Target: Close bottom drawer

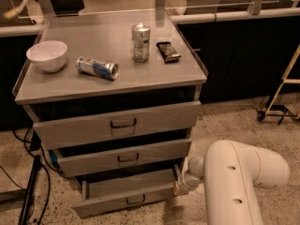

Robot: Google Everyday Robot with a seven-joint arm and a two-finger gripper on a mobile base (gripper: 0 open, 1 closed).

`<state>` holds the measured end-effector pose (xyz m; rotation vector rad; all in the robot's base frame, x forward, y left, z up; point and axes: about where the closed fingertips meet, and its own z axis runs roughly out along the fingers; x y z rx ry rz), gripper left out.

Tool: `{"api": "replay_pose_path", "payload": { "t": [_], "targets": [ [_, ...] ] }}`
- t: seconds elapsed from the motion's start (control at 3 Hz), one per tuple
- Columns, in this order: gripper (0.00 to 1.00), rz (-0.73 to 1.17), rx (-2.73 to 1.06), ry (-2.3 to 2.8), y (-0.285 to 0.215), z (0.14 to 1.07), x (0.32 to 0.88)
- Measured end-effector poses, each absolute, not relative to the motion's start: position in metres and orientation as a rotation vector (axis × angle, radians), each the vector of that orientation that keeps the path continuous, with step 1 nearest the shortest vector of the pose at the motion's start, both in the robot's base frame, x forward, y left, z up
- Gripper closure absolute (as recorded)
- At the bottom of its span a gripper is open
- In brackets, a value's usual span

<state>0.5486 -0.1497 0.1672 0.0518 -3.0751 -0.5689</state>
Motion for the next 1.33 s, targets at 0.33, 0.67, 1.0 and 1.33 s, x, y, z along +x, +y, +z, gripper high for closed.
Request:
{"api": "replay_pose_path", "payload": {
  "t": [0.33,0.67,1.0,1.33],
  "targets": [
    [1.00,-0.584,0.029,-3.094,-0.150,0.173,0.561],
    [1.00,-0.617,-0.031,-3.157,-0.154,0.189,0.591],
    [1.00,-0.617,-0.032,-3.157,-0.154,0.189,0.591],
    [1.00,-0.622,-0.068,-3.140,-0.152,0.182,0.597]
  ]
}}
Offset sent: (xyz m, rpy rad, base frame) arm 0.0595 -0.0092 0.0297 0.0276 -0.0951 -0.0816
